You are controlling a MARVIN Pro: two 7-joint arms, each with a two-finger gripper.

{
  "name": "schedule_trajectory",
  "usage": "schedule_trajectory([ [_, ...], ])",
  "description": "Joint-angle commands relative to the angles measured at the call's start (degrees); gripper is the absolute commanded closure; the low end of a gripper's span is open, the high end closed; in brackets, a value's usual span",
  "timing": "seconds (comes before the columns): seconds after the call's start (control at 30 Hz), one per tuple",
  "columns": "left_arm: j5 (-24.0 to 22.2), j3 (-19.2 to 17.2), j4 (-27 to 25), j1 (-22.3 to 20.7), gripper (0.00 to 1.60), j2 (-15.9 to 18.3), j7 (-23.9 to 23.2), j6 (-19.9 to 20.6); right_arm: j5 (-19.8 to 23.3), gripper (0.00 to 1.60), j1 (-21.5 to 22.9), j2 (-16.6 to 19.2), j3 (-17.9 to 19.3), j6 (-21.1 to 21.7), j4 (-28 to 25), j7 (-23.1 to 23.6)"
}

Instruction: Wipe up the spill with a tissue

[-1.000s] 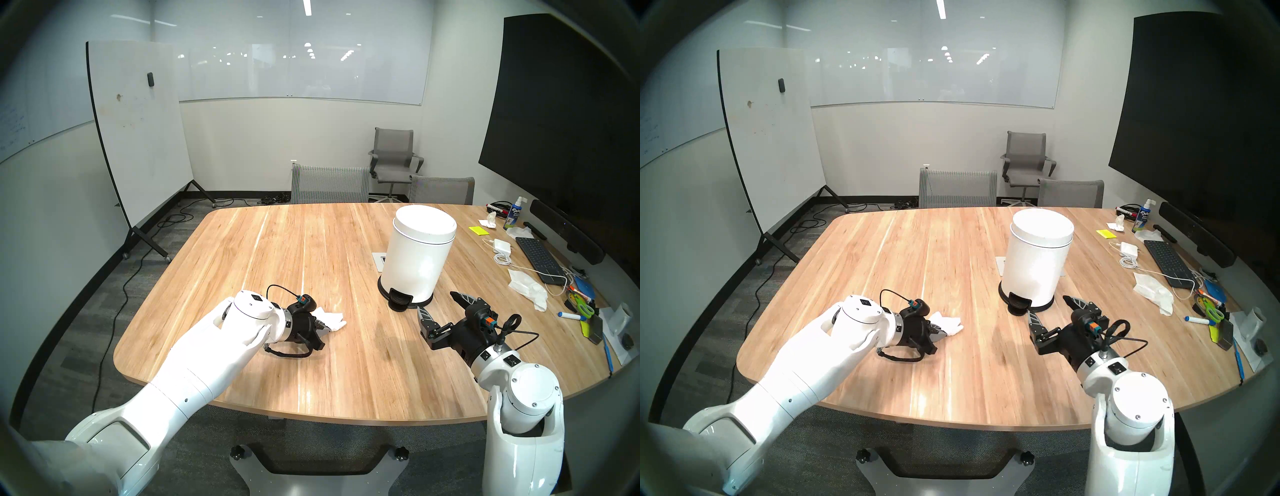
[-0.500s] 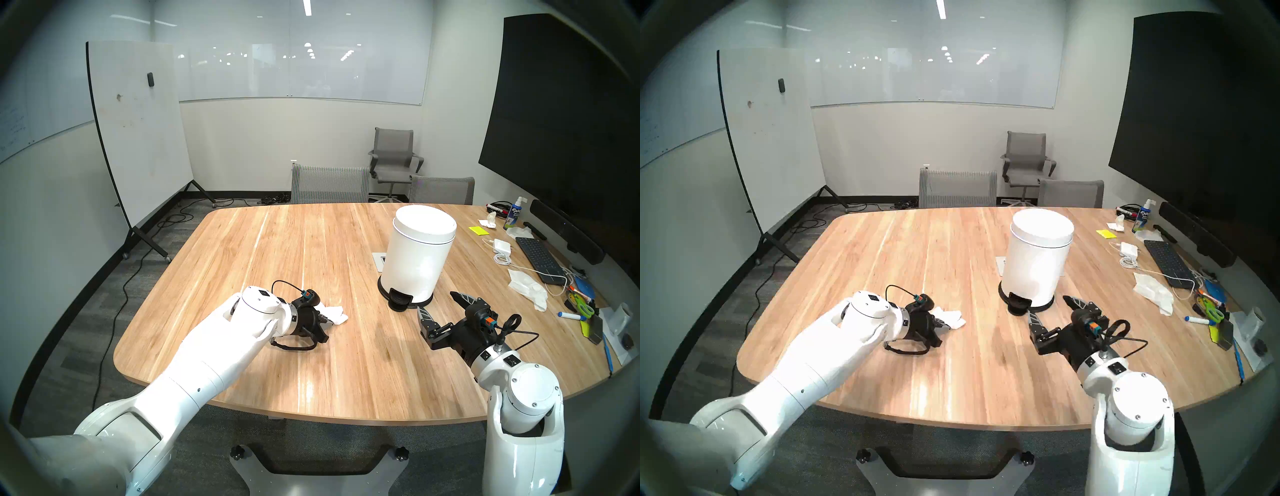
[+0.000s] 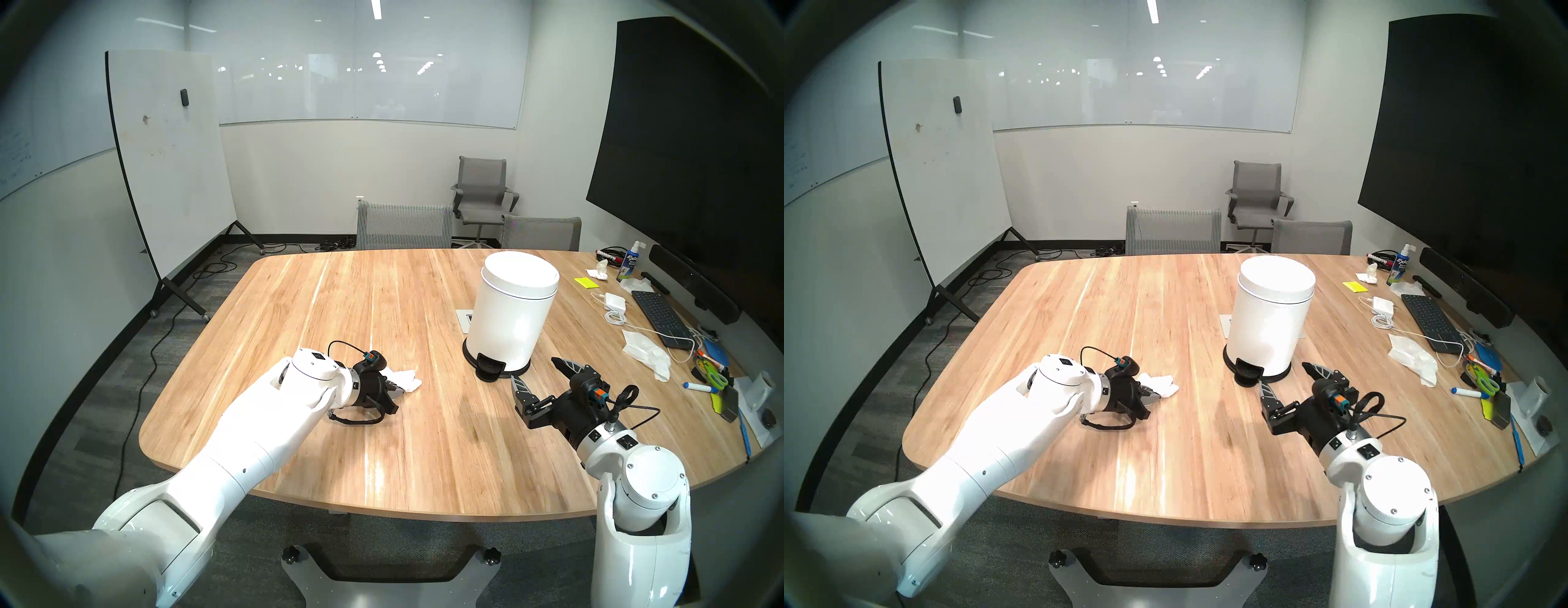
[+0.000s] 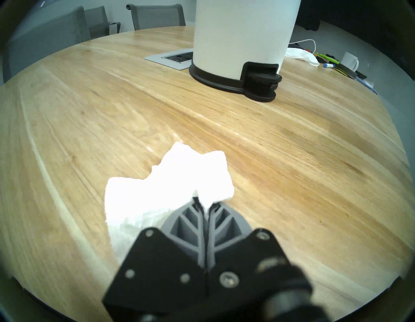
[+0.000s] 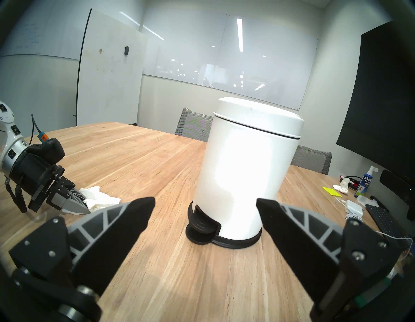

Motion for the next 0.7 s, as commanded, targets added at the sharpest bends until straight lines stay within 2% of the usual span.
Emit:
schedule_trajectory([
  [0.0,-0.4,-1.15,0.13,0.04,1.6,2.05,-0.63,0.18,0.04,0.0,0.17,0.0,-0.14,-0.08,-1.2,0.02],
  [0.37,-1.17,-1.65,-2.69,2.23,1.6,3.86,-1.48,1.16,0.04,0.0,0.16,0.0,-0.14,-0.07,-1.21,0.02],
  [0.5,-1.26,-1.35,-6.14,4.7,1.6,4.67,-1.56,2.07,0.04,0.0,0.17,0.0,-0.14,-0.08,-1.2,0.02],
  [0.67,-1.14,-1.05,-8.04,5.76,1.6,4.52,-1.08,2.74,0.04,0.0,0.17,0.0,-0.14,-0.08,-1.2,0.02],
])
